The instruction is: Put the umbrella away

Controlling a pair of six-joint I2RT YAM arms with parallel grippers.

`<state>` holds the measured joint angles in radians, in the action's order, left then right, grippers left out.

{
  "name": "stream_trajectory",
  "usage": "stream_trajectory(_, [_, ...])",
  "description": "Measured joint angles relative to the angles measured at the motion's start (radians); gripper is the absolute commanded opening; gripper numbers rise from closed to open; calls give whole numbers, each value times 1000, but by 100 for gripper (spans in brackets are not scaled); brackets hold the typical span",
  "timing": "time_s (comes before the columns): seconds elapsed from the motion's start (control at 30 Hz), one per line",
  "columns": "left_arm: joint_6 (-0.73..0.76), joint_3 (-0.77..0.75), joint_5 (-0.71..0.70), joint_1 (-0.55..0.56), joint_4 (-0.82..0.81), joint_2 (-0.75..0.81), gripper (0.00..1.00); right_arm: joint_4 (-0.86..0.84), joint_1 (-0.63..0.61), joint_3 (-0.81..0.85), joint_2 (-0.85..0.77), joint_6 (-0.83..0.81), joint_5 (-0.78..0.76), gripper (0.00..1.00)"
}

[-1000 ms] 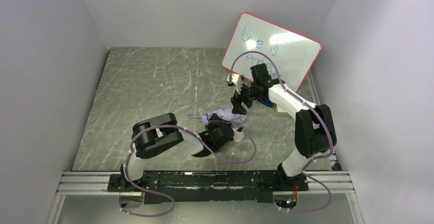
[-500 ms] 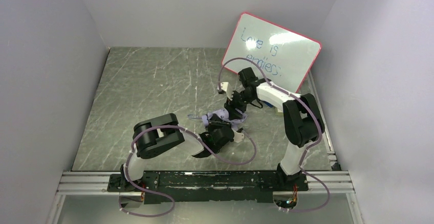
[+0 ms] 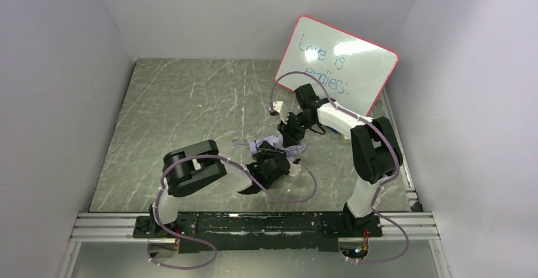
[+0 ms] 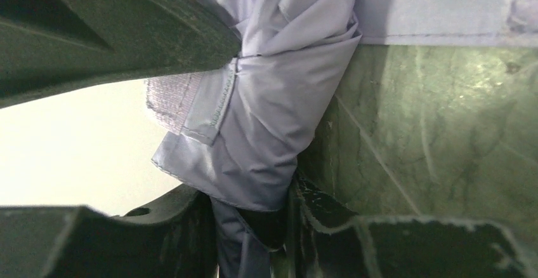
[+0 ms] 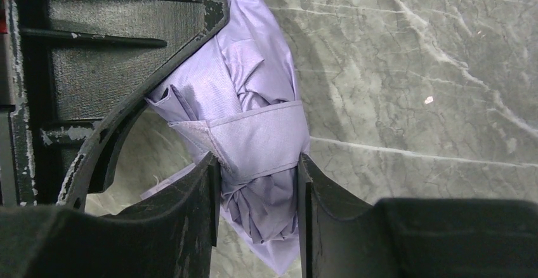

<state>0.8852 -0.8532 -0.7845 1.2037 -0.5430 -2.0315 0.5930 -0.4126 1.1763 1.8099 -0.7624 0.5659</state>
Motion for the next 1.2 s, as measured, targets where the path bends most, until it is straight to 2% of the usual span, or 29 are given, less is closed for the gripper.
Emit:
stream_trajectory(0.17, [-11, -20, 19, -2, 122, 51, 57, -27, -8, -24, -18, 25, -20, 23])
stream_trajectory(0.37, [-65, -13, 100, -1, 320, 179, 66, -37, -19, -28, -22, 48, -47, 24])
stream_trajectory(0.6, [-160, 52, 260, -41, 502, 501, 64, -64, -29, -50, -38, 61, -69, 24])
stream_trajectory(0.7, [-214, 50, 384, -151, 583, 612, 65, -74, -39, -58, -47, 67, -90, 24])
stream_trajectory(0.9, [-291, 36, 668, -555, 708, 661, 64, -90, -73, -77, -68, 68, -154, 23])
stream_trajectory(1.0, [-326, -27, 890, -749, 809, 641, 65, -110, -86, -96, -80, 67, -180, 23])
stream_trajectory(1.1, [-351, -122, 1078, -859, 869, 601, 67, -136, -98, -121, -101, 67, -198, 23])
stream_trajectory(1.2, [-359, -267, 1294, -898, 945, 512, 74, -163, -104, -145, -117, 66, -210, 23])
